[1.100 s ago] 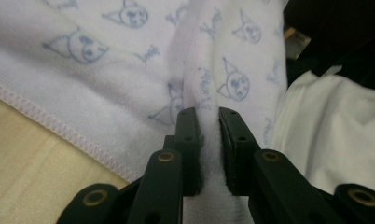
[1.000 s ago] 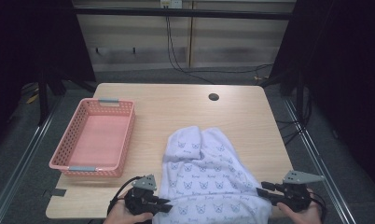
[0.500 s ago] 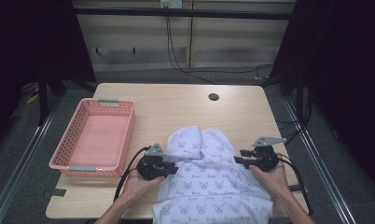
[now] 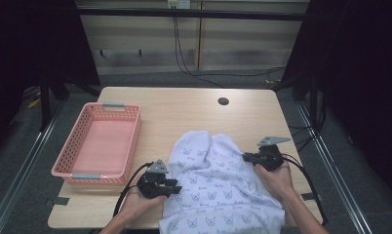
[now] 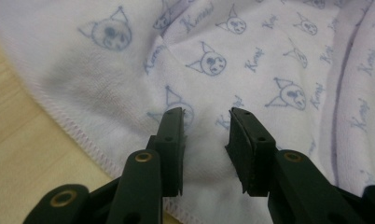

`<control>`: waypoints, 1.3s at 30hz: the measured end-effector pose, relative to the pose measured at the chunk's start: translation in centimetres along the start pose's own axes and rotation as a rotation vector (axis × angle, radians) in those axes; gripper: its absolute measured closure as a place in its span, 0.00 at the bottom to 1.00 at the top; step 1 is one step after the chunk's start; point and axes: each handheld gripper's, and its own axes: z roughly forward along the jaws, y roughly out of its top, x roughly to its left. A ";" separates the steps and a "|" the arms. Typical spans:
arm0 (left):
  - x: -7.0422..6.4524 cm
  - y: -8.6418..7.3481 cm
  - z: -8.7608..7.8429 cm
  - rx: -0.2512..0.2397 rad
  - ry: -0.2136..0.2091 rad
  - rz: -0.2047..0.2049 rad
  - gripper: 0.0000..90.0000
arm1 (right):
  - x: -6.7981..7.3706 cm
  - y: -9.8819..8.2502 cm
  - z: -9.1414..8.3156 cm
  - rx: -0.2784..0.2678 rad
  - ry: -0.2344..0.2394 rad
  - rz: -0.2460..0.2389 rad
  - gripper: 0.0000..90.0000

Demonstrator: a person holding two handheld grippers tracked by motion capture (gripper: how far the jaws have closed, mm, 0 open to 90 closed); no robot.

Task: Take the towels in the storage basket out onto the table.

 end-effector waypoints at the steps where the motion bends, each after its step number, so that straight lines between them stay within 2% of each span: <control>1: -0.2 -0.1 -0.1 0.005 0.006 0.006 0.72 | -0.2 -0.3 -0.8 -0.006 -0.017 0.000 0.96; 2: -0.2 -0.1 -0.1 0.005 0.006 0.006 0.72 | -0.2 -0.3 -0.8 -0.006 -0.017 0.000 0.96; 3: -0.6 -0.3 -0.2 0.014 0.001 0.013 0.71 | -0.6 -1.2 -2.3 -0.009 -0.039 0.011 0.96; 5: -1.0 -0.5 -0.4 0.029 -0.016 0.028 0.71 | -0.8 -2.6 -3.6 0.013 -0.066 0.026 0.96; 6: -1.0 -0.5 -0.4 0.029 -0.016 0.028 0.71 | -0.8 -2.6 -3.6 0.013 -0.066 0.026 0.96; 7: -1.7 -0.9 -0.8 0.044 -0.037 0.042 0.71 | -1.0 -4.1 -4.6 0.030 -0.093 0.043 0.96; 8: -1.7 -0.9 -0.8 0.044 -0.037 0.042 0.71 | -1.0 -4.1 -4.6 0.030 -0.093 0.043 0.96; 9: -2.4 -1.5 -1.2 0.051 -0.064 0.034 0.72 | -1.0 -5.1 -5.6 0.033 -0.101 0.045 0.96; 10: -2.4 -1.5 -1.2 0.051 -0.064 0.034 0.72 | -0.8 -5.5 -6.0 0.040 -0.096 0.058 0.95; 11: -3.0 -2.0 -1.5 0.058 -0.079 0.055 0.72 | -0.8 -5.8 -6.3 0.038 -0.087 0.055 0.93; 12: -3.0 -2.0 -1.5 0.058 -0.079 0.055 0.72 | -0.8 -5.8 -6.3 0.038 -0.087 0.055 0.93; 13: -3.2 -2.0 -1.7 0.046 -0.047 0.049 0.70 | -0.4 -6.1 -6.7 0.040 -0.092 0.050 0.81; 14: -2.8 -1.7 -1.7 0.038 -0.061 0.033 0.69 | -0.2 -6.1 -6.8 0.039 -0.097 0.044 0.75; 16: -2.1 -1.0 -1.7 0.009 -0.047 0.021 0.69 | 0.0 -5.8 -7.1 0.011 -0.090 0.048 0.69; 17: -1.7 -0.7 -1.7 -0.008 -0.058 0.009 0.69 | 0.1 -5.5 -7.2 -0.002 -0.074 0.040 0.68; 18: -1.7 -0.7 -1.7 -0.008 -0.058 0.009 0.70 | 0.3 -5.2 -7.2 -0.016 -0.066 0.034 0.66; 19: -1.0 0.0 -1.7 -0.036 -0.032 0.000 0.70 | 0.5 -4.9 -7.1 -0.020 -0.059 0.030 0.64; 20: -1.0 0.0 -1.7 -0.036 -0.032 0.000 0.71 | 0.5 -4.7 -6.8 -0.020 -0.054 0.030 0.64; 21: 0.0 0.7 -1.4 -0.068 -0.016 -0.022 0.72 | 0.5 -4.4 -6.4 -0.020 -0.049 0.020 0.62; 22: 0.0 0.7 -1.4 -0.068 -0.016 -0.022 0.72 | 0.5 -4.4 -6.4 -0.020 -0.049 0.020 0.62; 23: 1.0 1.4 -1.0 -0.067 0.031 -0.030 0.72 | 0.3 -3.9 -5.3 -0.005 -0.035 0.026 0.60; 24: 1.0 1.4 -1.0 -0.067 0.031 -0.030 0.71 | 0.3 -3.9 -5.3 -0.005 -0.035 0.026 0.60; 25: 2.1 1.9 -0.4 -0.072 0.051 -0.050 0.71 | 0.1 -3.5 -4.1 0.016 -0.029 0.022 0.59; 27: 2.7 2.2 0.4 -0.050 0.088 -0.045 0.71 | -0.1 -3.3 -3.0 0.041 -0.032 0.008 0.59; 28: 2.9 2.2 0.8 -0.037 0.093 -0.048 0.71 | -0.1 -3.3 -2.7 0.050 -0.041 0.003 0.59; 29: 3.1 2.1 1.1 -0.029 0.082 -0.058 0.71 | -0.1 -3.4 -2.5 0.069 -0.036 0.017 0.62; 30: 3.1 2.1 1.1 -0.029 0.082 -0.058 0.72 | -0.1 -3.4 -2.5 0.069 -0.036 0.017 0.62; 31: 2.8 1.9 1.2 -0.033 0.082 -0.050 0.72 | 0.0 -3.9 -2.4 0.080 -0.035 -0.003 0.65; 33: 2.6 1.8 1.0 -0.018 0.076 -0.043 0.72 | 0.1 -4.1 -2.6 0.079 -0.032 -0.003 0.65; 34: 2.0 1.5 0.9 -0.019 0.083 -0.027 0.72 | 0.3 -4.5 -3.2 0.089 -0.017 0.013 0.65; 35: 2.0 1.5 0.9 -0.019 0.083 -0.027 0.72 | 0.4 -4.9 -3.5 0.077 -0.010 0.010 0.65; 36: 1.6 1.3 0.8 -0.016 0.072 -0.033 0.72 | 0.4 -4.9 -3.5 0.077 -0.010 0.010 0.65; 37: 0.5 0.9 0.4 0.012 0.064 0.002 0.72 | 0.9 -5.5 -4.2 0.083 0.002 0.007 0.65; 38: 0.5 0.9 0.4 0.012 0.064 0.002 0.72 | 0.9 -5.5 -4.2 0.083 0.002 0.007 0.65; 39: -0.1 0.5 0.3 0.010 0.056 0.012 0.72 | 1.3 -5.8 -4.5 0.088 -0.001 0.002 0.65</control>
